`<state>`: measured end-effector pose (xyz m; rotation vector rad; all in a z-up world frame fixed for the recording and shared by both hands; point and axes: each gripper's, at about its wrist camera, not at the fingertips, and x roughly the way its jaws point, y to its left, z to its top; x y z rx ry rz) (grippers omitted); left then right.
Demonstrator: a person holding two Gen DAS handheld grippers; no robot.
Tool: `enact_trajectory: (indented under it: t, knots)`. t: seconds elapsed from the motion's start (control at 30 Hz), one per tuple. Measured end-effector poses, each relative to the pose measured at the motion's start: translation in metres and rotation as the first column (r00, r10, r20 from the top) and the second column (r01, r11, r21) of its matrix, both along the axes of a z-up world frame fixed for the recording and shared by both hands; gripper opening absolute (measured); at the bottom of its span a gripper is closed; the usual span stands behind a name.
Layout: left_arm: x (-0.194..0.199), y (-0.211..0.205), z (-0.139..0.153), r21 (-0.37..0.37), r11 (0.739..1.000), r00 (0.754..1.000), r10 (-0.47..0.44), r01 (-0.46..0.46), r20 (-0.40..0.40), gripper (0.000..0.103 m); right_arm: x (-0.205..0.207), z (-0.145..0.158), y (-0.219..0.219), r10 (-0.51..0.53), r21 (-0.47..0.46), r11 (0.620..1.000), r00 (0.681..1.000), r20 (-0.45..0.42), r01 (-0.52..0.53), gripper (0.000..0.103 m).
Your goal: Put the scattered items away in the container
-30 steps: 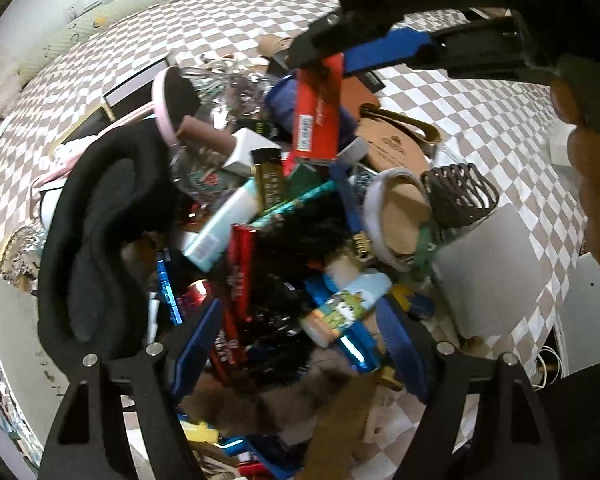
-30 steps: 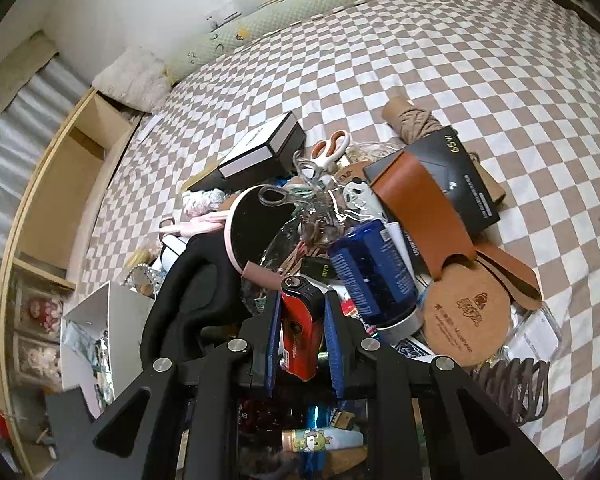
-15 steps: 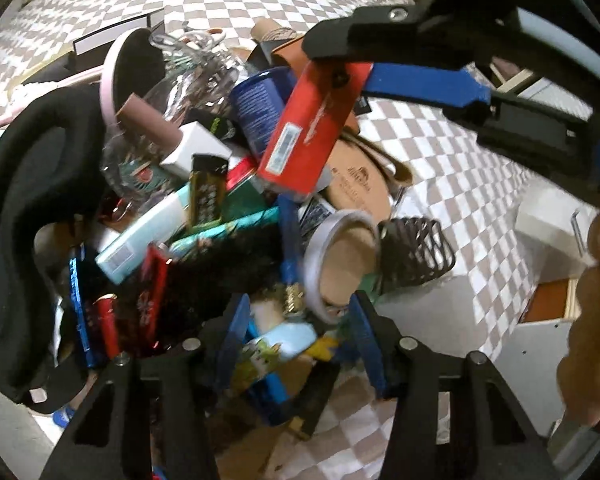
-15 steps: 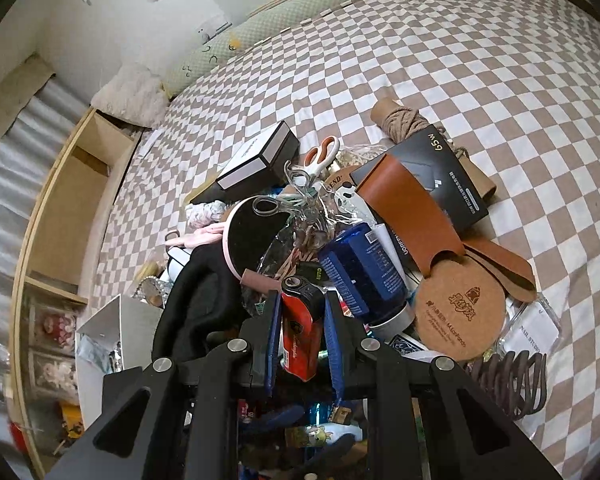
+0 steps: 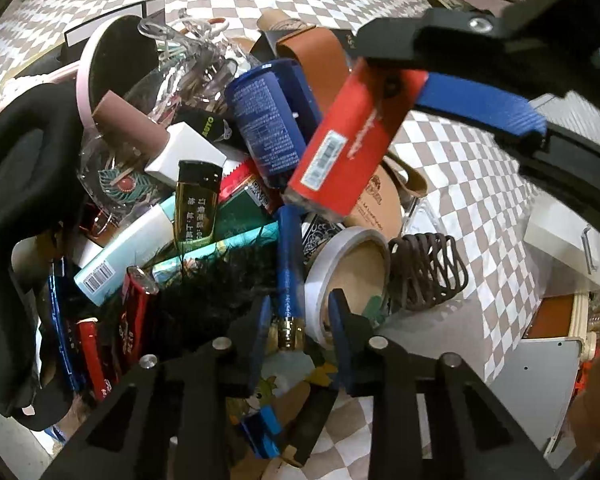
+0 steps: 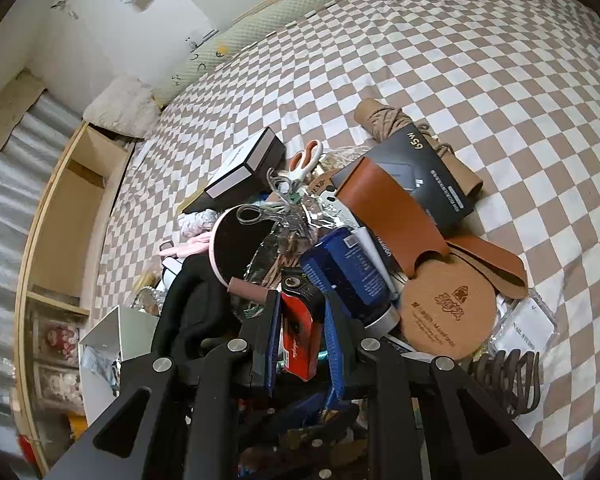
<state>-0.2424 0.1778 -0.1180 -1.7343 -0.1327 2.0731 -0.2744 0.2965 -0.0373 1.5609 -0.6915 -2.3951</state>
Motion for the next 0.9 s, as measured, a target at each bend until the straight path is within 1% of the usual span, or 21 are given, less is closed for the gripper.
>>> enact_trajectory:
  t: [0.03,0.27,0.4,0.57,0.63,0.77,0.9]
  knots:
    - [0.000,0.001,-0.002,-0.008,1.000,1.000,-0.007,0.007,0.004,0.015,0.000,0.000,0.001,-0.002,0.000,1.000,1.000,0.001,0.002,0.022]
    - [0.001,-0.001,0.001,-0.022,0.999,1.000,-0.024,0.024,-0.009,0.011,0.000,-0.003,0.005,-0.008,0.003,1.000,1.000,0.011,0.008,0.022]
    - [0.003,-0.004,0.004,-0.032,0.999,0.999,-0.028,0.027,-0.024,0.011,0.001,-0.002,0.005,-0.007,-0.001,1.000,1.000,0.010,0.007,0.022]
    - [0.005,-0.017,0.015,0.012,1.000,0.999,0.000,0.001,-0.045,0.011,0.002,0.000,0.005,-0.012,-0.005,1.000,1.000,0.005,0.012,0.022]
    - [0.006,-0.024,0.021,0.011,1.000,0.998,0.011,-0.011,-0.062,0.011,0.003,0.001,0.003,-0.010,-0.005,1.000,1.000,0.003,0.010,0.022]
    - [0.006,-0.039,0.029,0.021,0.999,0.997,0.044,-0.042,-0.070,0.011,0.004,0.003,-0.002,-0.002,-0.007,1.000,1.000,-0.002,0.002,0.022]
    - [0.007,-0.057,0.039,0.042,0.996,0.993,0.080,-0.077,-0.089,0.011,0.006,0.007,-0.008,0.008,-0.011,1.000,1.000,-0.011,-0.008,0.022]
